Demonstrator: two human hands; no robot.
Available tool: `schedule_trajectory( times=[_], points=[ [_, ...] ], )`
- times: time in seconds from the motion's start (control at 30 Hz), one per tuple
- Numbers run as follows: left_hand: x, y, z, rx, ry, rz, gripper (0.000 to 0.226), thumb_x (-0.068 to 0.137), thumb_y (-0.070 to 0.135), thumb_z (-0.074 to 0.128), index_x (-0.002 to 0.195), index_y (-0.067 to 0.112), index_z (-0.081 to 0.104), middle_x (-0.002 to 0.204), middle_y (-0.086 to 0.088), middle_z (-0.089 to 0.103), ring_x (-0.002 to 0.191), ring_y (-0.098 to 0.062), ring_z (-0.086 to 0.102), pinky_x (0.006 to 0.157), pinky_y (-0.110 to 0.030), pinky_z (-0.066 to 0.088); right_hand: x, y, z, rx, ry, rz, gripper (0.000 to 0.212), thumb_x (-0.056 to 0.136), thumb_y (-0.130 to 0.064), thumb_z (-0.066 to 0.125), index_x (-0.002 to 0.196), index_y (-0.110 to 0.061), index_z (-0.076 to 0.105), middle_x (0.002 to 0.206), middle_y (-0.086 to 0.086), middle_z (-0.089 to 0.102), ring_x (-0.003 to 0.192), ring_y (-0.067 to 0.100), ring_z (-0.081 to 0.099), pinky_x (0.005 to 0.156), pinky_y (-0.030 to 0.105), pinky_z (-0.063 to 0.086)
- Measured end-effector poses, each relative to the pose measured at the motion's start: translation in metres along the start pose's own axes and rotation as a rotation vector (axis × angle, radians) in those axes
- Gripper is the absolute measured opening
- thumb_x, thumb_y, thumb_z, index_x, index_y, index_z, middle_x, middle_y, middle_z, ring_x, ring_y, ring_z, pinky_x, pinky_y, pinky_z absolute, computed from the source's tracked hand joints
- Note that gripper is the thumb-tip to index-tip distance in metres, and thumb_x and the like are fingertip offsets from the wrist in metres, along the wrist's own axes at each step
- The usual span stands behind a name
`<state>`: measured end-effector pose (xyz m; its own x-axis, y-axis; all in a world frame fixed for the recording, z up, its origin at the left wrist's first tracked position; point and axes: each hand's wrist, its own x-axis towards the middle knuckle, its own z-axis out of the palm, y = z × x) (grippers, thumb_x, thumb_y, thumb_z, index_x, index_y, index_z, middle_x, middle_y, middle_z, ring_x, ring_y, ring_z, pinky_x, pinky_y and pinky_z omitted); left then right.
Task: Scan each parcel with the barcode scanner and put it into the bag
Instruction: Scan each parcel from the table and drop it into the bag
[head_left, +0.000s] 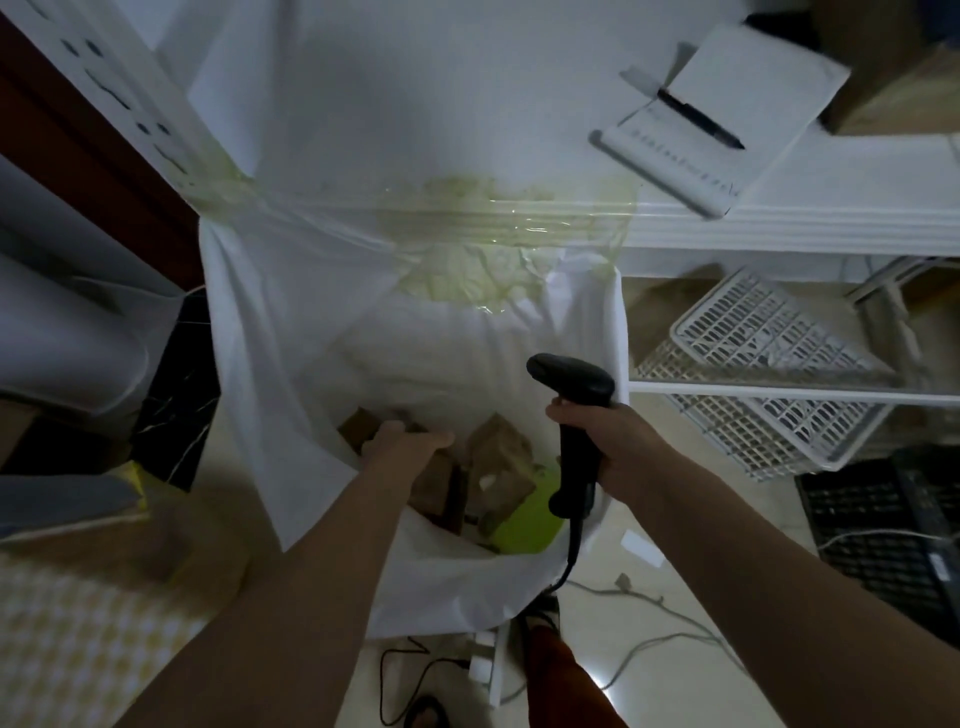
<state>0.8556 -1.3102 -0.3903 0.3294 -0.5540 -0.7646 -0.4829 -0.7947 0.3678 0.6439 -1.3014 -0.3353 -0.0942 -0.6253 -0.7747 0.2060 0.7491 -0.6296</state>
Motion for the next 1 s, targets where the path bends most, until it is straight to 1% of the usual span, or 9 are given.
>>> schedule_trajectory(
  times=[0.17,0.23,0.33,0.57,0.63,0.8,0.87,0.93,1.0],
  points=[
    [-0.027,-0.005,-0.012,0.267,-0.023,0.217,0.055,0.088,0.042,0.063,0.132,0.009,0.052,0.136,-0.011,0.049,0.125,-0.029,0.046,0.102,-0.036,0.041,-0.019,0.007,0.016,-0.032,-0.068,-0.017,0.006,0.082,-0.006,0.069,0.084,-0.010,0.064,0.079,0.010,0.054,0.075,0.025,0.053,0.073,0.038,0.044],
    [-0.040,-0.011,-0.020,0.321,-0.020,0.263,0.025,0.089,0.038,0.061,0.101,0.015,0.062,0.113,-0.008,0.056,0.110,-0.024,0.051,0.095,-0.035,0.043,-0.028,0.011,0.021,-0.034,-0.073,-0.021,0.006,0.082,-0.006,0.069,0.084,-0.010,0.065,0.083,0.011,0.057,0.079,0.028,0.056,0.071,0.036,0.046],
    [-0.059,-0.028,-0.038,0.344,-0.015,0.319,0.039,0.092,0.031,0.059,0.063,0.026,0.033,0.072,0.008,0.038,0.091,-0.016,0.045,0.078,-0.027,0.039,-0.050,0.021,0.035,-0.009,-0.094,-0.039,0.007,0.081,-0.004,0.069,0.083,-0.009,0.065,0.083,0.013,0.060,0.079,0.029,0.058,0.068,0.035,0.049],
    [-0.115,-0.085,-0.095,0.311,0.019,0.459,0.010,0.092,0.034,0.060,0.086,0.026,0.058,0.099,-0.002,0.058,0.095,-0.018,0.054,0.079,-0.025,0.040,-0.132,0.055,0.077,0.096,-0.191,-0.092,0.011,0.081,0.005,0.064,0.090,-0.001,0.062,0.078,0.014,0.061,0.071,0.026,0.058,0.075,0.035,0.052],
    [-0.129,-0.105,-0.108,0.303,0.045,0.471,0.035,0.090,0.034,0.062,0.120,0.016,0.062,0.115,-0.004,0.060,0.103,-0.020,0.057,0.083,-0.027,0.044,-0.155,0.068,0.088,0.091,-0.223,-0.100,0.011,0.080,0.008,0.064,0.085,-0.002,0.062,0.076,0.014,0.060,0.071,0.026,0.057,0.076,0.035,0.051],
    [-0.162,-0.146,-0.132,0.362,0.127,0.477,0.051,0.089,0.039,0.062,0.135,0.018,0.052,0.136,-0.002,0.052,0.122,-0.022,0.052,0.096,-0.030,0.044,-0.205,0.100,0.107,0.046,-0.291,-0.127,0.014,0.077,0.008,0.066,0.087,-0.001,0.062,0.081,0.016,0.062,0.066,0.025,0.058,0.071,0.034,0.049],
    [-0.179,-0.159,-0.139,0.389,0.146,0.482,0.036,0.090,0.035,0.060,0.122,0.018,0.060,0.124,-0.001,0.059,0.114,-0.022,0.056,0.088,-0.029,0.046,-0.221,0.108,0.113,0.018,-0.313,-0.139,0.014,0.079,0.009,0.064,0.088,-0.001,0.061,0.080,0.016,0.061,0.063,0.024,0.057,0.063,0.031,0.050],
    [-0.192,-0.174,-0.144,0.415,0.188,0.487,0.012,0.088,0.026,0.057,0.079,0.018,0.061,0.086,-0.002,0.061,0.083,-0.020,0.060,0.063,-0.025,0.043,-0.235,0.116,0.118,-0.033,-0.346,-0.152,0.012,0.081,0.008,0.061,0.086,-0.002,0.059,0.077,0.015,0.060,0.062,0.024,0.056,0.059,0.030,0.049],
    [-0.206,-0.193,-0.148,0.412,0.248,0.459,0.025,0.086,0.020,0.055,0.062,0.015,0.047,0.067,-0.001,0.052,0.062,-0.017,0.051,0.051,-0.025,0.034,-0.248,0.123,0.125,-0.108,-0.384,-0.169,0.009,0.082,0.004,0.062,0.086,-0.004,0.059,0.077,0.014,0.061,0.064,0.024,0.057,0.062,0.031,0.046]
  ],
)
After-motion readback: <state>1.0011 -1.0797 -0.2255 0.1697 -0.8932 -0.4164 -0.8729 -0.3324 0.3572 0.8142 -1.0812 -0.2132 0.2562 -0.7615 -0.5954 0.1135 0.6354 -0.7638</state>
